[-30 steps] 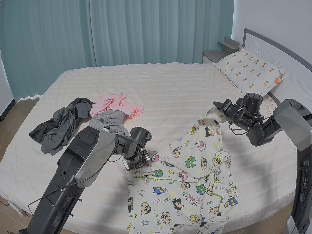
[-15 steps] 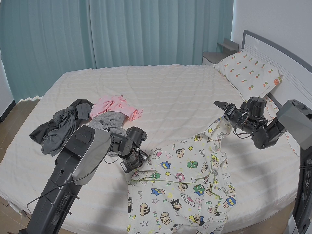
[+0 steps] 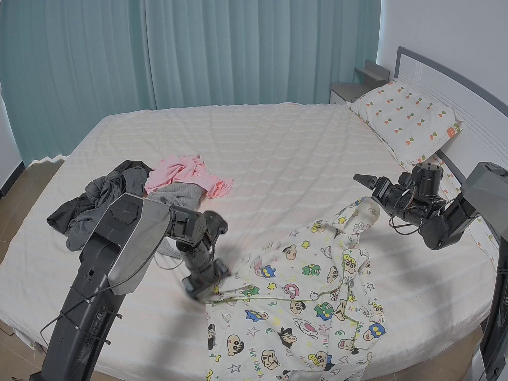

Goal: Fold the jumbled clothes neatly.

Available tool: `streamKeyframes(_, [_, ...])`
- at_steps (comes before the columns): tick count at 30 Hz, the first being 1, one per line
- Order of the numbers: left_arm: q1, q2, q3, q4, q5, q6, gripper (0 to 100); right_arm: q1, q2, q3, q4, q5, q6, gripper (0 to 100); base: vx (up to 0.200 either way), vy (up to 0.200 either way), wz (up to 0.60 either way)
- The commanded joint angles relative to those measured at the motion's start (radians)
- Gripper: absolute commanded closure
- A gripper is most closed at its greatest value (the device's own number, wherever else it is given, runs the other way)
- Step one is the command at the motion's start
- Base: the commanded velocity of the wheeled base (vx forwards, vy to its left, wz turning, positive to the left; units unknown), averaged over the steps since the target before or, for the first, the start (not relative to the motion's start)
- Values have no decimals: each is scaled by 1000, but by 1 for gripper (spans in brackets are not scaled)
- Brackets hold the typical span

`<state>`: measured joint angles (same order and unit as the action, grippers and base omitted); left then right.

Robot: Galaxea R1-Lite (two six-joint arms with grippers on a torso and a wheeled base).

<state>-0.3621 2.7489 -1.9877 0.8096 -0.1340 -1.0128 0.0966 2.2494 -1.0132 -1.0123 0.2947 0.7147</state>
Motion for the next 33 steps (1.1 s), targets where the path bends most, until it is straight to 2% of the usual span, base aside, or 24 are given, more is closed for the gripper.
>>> streamKeyframes(1, [2, -160, -12, -99, -27, -27, 0, 0, -39, 71, -17, 24, -8, 0, 0, 0, 0])
streamKeyframes(15, [8, -382, -12, -104, -84, -27, 0, -8, -70, 150, -66, 37, -8, 0, 0, 0, 0])
streamKeyframes(19, [8, -428, -12, 20, -160, -26, 0, -8, -111, 219, -66, 78, -14, 0, 0, 0, 0])
streamKeyframes(20, [8, -453, -12, 77, -200, -23, 0, -9, -126, 248, -65, 89, -17, 0, 0, 0, 0])
streamKeyframes(24, [6, -505, -12, 191, -237, 28, 0, -11, -129, 298, -57, 90, -34, 0, 0, 0, 0])
streamKeyframes(26, [2, -554, -12, 292, -302, 69, 0, -21, -123, 334, -58, 90, -61, 0, 0, 0, 0])
streamKeyframes(27, [2, -558, -12, 298, -308, 71, 0, -23, -122, 337, -58, 90, -64, 0, 0, 0, 0])
streamKeyframes(28, [2, -603, -12, 378, -383, 92, 0, -29, -114, 369, -61, 93, -103, 0, 0, 0, 0])
streamKeyframes(29, [2, -603, -12, 378, -383, 92, 0, -29, -114, 369, -61, 93, -103, 0, 0, 0, 0])
streamKeyframes(33, [0, -686, -12, 553, -418, 120, 0, -43, -74, 406, -55, 96, -164, 0, 0, 0, 0])
